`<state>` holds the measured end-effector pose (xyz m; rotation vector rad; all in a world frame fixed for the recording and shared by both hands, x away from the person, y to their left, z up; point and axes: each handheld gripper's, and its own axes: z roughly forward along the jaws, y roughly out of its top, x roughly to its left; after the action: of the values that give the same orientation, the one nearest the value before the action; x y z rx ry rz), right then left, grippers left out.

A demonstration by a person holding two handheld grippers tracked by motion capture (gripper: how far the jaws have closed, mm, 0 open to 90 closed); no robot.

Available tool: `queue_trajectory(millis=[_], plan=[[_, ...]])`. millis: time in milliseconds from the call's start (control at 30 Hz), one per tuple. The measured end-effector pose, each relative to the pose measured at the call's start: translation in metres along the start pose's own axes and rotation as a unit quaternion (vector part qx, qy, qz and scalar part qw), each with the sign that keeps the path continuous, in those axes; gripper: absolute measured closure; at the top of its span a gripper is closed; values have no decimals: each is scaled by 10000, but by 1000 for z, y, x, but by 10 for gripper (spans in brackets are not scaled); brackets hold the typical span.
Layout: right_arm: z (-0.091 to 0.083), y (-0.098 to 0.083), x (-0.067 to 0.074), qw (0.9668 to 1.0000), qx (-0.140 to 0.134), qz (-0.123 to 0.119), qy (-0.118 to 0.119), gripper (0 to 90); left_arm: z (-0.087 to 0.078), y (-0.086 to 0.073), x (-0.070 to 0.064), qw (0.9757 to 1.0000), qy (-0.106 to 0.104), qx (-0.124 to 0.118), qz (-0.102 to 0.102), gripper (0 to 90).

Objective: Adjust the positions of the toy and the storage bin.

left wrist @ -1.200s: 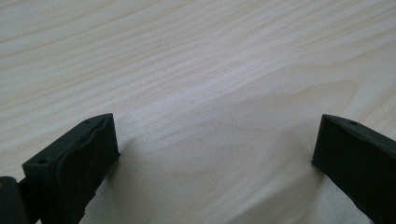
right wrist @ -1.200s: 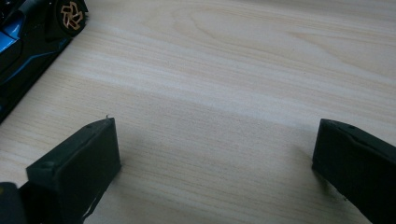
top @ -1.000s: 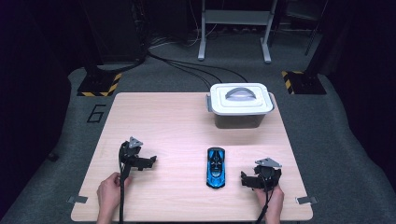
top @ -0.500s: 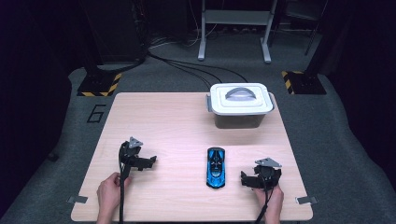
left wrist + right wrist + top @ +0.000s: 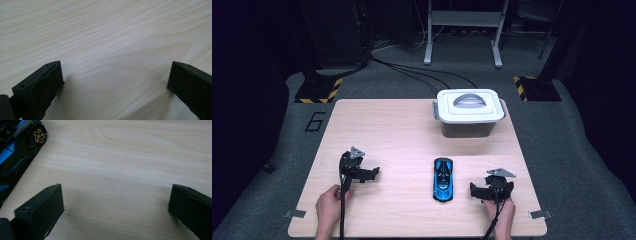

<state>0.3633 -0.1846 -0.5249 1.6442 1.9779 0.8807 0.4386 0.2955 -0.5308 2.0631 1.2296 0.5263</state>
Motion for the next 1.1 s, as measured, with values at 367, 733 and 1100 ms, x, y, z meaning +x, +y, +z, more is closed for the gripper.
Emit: queue_trajectory(millis=[367, 733, 1100], plan=[[-3, 24, 28, 9988, 32, -72, 488, 0, 0, 0, 0, 10000, 1, -3, 0, 0], [4, 47, 57, 9960, 169, -265, 839, 0, 0, 0, 0, 10000, 1, -3, 0, 0], [18, 65, 78, 9932, 352, -411, 1032, 0, 0, 0, 0, 10000, 1, -2, -1, 0]])
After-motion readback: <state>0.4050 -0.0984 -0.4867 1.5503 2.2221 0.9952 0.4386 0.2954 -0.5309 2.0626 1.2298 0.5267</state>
